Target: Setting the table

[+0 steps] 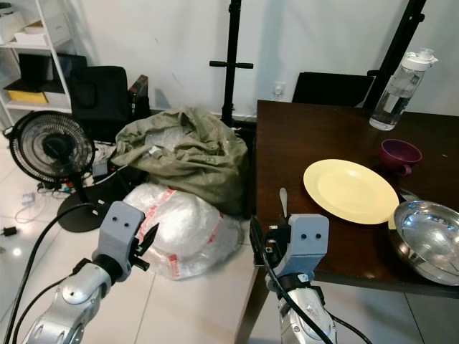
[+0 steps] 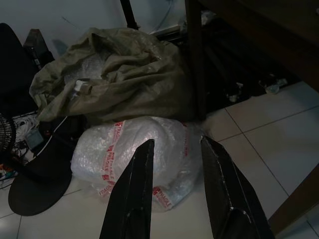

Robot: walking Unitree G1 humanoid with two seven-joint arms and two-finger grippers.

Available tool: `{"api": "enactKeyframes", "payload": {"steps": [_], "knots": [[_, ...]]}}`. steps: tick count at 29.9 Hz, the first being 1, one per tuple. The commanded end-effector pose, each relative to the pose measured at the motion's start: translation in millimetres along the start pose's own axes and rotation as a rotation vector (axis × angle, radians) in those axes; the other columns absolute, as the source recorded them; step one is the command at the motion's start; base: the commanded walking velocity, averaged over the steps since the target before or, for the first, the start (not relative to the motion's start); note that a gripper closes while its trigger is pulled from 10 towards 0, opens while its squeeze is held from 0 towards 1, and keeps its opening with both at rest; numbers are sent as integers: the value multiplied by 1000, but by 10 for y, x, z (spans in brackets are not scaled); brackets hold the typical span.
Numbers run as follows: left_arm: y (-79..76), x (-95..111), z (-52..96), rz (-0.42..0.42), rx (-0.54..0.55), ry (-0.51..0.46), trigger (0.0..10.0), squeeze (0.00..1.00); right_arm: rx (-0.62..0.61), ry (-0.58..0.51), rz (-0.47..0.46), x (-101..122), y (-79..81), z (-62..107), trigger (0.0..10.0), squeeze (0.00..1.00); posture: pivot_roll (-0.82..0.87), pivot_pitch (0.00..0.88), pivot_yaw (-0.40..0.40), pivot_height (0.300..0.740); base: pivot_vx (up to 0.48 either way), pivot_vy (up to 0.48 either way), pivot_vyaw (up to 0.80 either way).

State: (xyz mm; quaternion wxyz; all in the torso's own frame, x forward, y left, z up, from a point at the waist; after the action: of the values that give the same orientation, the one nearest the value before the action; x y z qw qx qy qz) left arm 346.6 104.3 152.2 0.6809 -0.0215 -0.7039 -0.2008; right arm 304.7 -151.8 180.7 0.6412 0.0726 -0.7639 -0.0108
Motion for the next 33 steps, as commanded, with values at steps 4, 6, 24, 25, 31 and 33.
{"api": "enactKeyframes", "payload": {"steps": [4,6,24,25,31,33], "knots": [[12,-62,12,4,9,19,10000,0,-22,35,-38,-105,-23,7,10000,0,-36,79,87,740,0,0,0],[48,-81,26,26,28,29,10000,0,-28,46,-49,-132,-35,1,10000,0,-32,81,87,740,0,0,0],[-29,-128,35,12,-9,38,10000,0,-52,39,-11,-142,-131,-11,10000,0,-42,70,98,740,0,0,0],[-28,-131,35,12,-9,39,10000,0,-53,38,-12,-140,-132,-12,10000,0,-42,70,98,740,0,0,0],[14,-117,10,13,5,36,10000,0,-41,40,-16,-151,-82,-23,10000,0,-43,70,93,740,0,0,0],[8,-112,12,14,5,35,10000,0,-39,41,-15,-152,-81,-19,10000,0,-43,77,93,740,0,0,0]]}}
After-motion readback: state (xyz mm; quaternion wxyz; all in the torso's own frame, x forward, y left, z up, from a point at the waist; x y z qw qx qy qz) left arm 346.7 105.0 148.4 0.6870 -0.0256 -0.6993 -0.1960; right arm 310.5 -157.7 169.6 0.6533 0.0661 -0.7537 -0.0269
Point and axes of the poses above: a point about 5 cm out from each wrist's last joint towards the gripper, its own z axis pointing back from the gripper into the wrist, its own x axis along the axis of the wrist's last joint, y = z × x, the point moved 5 cm from there along -z, pointing out of the wrist towards the gripper, and after that the axes turned 1 degree about -z, right-handed, at the moved point
